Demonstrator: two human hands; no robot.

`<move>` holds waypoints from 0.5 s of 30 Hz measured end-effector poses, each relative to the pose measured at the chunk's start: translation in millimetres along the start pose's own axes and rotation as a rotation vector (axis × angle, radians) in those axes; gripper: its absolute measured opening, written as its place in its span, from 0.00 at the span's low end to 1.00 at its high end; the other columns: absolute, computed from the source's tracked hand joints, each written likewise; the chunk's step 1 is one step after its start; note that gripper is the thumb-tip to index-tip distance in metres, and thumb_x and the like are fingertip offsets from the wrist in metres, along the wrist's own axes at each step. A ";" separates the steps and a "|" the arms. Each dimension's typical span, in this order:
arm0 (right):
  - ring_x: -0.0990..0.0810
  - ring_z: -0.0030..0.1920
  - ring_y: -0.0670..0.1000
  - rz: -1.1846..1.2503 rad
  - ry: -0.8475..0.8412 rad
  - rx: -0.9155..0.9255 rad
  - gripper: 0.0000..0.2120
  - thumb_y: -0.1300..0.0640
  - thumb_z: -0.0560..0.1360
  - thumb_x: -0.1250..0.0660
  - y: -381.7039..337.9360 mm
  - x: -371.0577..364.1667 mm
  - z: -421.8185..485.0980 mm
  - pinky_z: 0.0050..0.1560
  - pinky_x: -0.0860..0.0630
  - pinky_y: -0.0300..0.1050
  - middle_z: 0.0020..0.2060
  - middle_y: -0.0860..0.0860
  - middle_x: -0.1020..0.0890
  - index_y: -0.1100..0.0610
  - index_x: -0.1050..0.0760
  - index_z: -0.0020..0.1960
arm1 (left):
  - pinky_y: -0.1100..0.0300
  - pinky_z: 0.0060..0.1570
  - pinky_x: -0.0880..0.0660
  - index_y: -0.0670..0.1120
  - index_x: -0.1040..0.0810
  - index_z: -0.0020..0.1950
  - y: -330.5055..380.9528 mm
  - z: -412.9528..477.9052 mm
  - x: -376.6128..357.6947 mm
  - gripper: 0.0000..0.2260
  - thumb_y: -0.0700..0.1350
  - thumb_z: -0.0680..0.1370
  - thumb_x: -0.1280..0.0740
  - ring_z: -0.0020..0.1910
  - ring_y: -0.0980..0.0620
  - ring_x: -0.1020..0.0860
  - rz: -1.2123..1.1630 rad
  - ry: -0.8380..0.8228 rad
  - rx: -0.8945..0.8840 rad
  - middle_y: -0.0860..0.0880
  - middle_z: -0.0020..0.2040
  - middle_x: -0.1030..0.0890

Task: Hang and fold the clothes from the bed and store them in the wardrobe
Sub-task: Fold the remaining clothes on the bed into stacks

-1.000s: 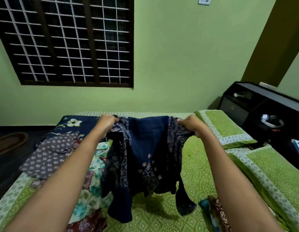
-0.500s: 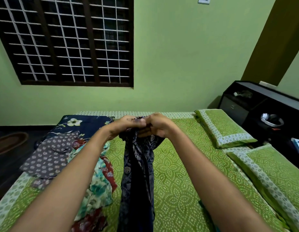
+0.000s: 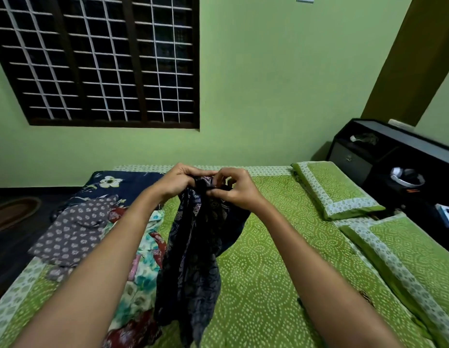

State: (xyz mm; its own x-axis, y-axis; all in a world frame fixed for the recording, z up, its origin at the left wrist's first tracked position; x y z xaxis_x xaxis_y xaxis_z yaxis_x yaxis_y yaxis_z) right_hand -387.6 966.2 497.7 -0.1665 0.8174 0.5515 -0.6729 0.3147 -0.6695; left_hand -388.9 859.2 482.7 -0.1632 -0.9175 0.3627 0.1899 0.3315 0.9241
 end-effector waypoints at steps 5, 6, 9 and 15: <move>0.33 0.52 0.49 -0.446 -0.263 -0.106 0.23 0.35 0.64 0.28 21.2 -8.1 -14.5 0.59 0.33 0.49 0.49 0.49 0.30 0.53 0.20 0.48 | 0.72 0.36 0.27 0.49 0.16 0.29 9.6 -9.7 25.0 0.29 0.21 0.69 0.47 0.35 0.64 0.21 -0.017 0.092 -0.058 0.55 0.32 0.17; 0.35 0.54 0.49 -0.541 -0.333 -0.147 0.30 0.30 0.61 0.31 29.4 -9.5 -17.7 0.61 0.34 0.52 0.51 0.48 0.32 0.51 0.21 0.52 | 0.72 0.36 0.27 0.49 0.17 0.28 8.0 -10.8 28.7 0.29 0.21 0.69 0.47 0.35 0.64 0.21 -0.020 0.104 -0.061 0.55 0.32 0.17; 0.32 0.59 0.49 -0.265 -0.337 -0.128 0.28 0.32 0.58 0.28 17.1 -10.9 -20.8 0.62 0.32 0.51 0.55 0.47 0.33 0.44 0.26 0.53 | 0.73 0.36 0.26 0.51 0.17 0.28 3.5 -12.6 38.3 0.29 0.22 0.70 0.47 0.36 0.63 0.21 -0.031 0.149 -0.054 0.56 0.33 0.17; 0.39 0.67 0.56 -0.429 -0.688 -0.160 0.23 0.39 0.63 0.24 21.5 -47.5 -26.7 0.70 0.37 0.53 0.63 0.53 0.37 0.43 0.27 0.54 | 0.69 0.37 0.24 0.50 0.17 0.27 3.6 -16.4 48.9 0.30 0.22 0.69 0.49 0.35 0.62 0.20 -0.086 0.196 -0.062 0.54 0.31 0.17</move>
State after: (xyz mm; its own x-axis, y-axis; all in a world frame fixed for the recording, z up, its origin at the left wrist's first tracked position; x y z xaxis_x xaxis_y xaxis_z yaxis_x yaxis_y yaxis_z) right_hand -374.9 947.0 443.8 -0.3582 0.1487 0.9217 -0.6761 0.6395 -0.3659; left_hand -380.3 811.9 501.8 0.0082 -0.9690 0.2468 0.2440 0.2413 0.9393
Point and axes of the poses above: each hand's wrist, its own z-axis towards the middle knuckle, its own x-axis out of the back of the hand, y = z × x, the point moved 10 cm from there along z, towards the middle knuckle
